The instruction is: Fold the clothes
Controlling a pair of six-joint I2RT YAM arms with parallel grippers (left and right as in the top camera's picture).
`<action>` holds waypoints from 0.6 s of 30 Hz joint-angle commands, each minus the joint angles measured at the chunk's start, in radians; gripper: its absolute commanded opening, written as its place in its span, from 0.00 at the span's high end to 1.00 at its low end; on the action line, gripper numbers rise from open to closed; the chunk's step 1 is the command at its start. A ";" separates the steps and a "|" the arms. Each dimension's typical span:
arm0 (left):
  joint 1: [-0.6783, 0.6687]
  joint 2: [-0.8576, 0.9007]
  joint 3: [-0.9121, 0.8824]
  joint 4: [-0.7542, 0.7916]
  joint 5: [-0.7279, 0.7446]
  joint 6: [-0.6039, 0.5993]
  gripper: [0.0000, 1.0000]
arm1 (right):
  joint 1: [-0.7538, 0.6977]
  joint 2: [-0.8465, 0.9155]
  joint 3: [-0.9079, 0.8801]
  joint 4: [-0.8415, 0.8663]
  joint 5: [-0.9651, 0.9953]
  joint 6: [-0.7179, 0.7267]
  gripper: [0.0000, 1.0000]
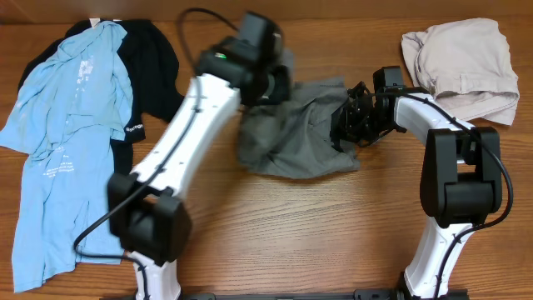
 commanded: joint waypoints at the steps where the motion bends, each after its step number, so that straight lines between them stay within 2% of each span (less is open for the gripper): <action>1: -0.060 0.090 0.011 0.059 0.002 -0.082 0.96 | -0.004 0.016 -0.008 0.000 0.006 0.001 0.96; 5: -0.097 0.140 0.011 0.103 0.017 -0.107 0.96 | -0.006 0.015 -0.005 0.002 0.005 0.001 0.96; 7: -0.106 0.154 0.011 0.112 0.013 -0.108 0.89 | -0.012 0.010 0.007 0.005 -0.017 0.002 0.96; 9: -0.108 0.163 0.011 0.119 0.013 -0.108 0.73 | -0.029 -0.008 0.032 0.001 -0.047 0.004 0.96; 12: -0.107 0.167 0.011 0.124 0.013 -0.108 0.37 | -0.069 -0.058 0.092 -0.033 -0.055 0.028 0.96; 13: -0.107 0.167 0.011 0.127 0.014 -0.108 0.28 | -0.084 -0.077 0.117 -0.051 -0.055 0.034 0.94; 14: -0.107 0.167 0.011 0.132 0.014 -0.108 0.12 | -0.100 -0.098 0.142 -0.071 -0.054 0.041 0.89; 15: -0.107 0.167 0.011 0.138 0.016 -0.108 0.00 | -0.119 -0.123 0.171 -0.095 -0.054 0.042 0.83; 16: -0.107 0.167 0.012 0.145 0.019 -0.108 0.00 | -0.143 -0.156 0.204 -0.122 -0.054 0.042 0.73; 18: -0.107 0.167 0.019 0.146 0.022 -0.101 0.00 | -0.169 -0.194 0.230 -0.149 -0.054 0.042 0.63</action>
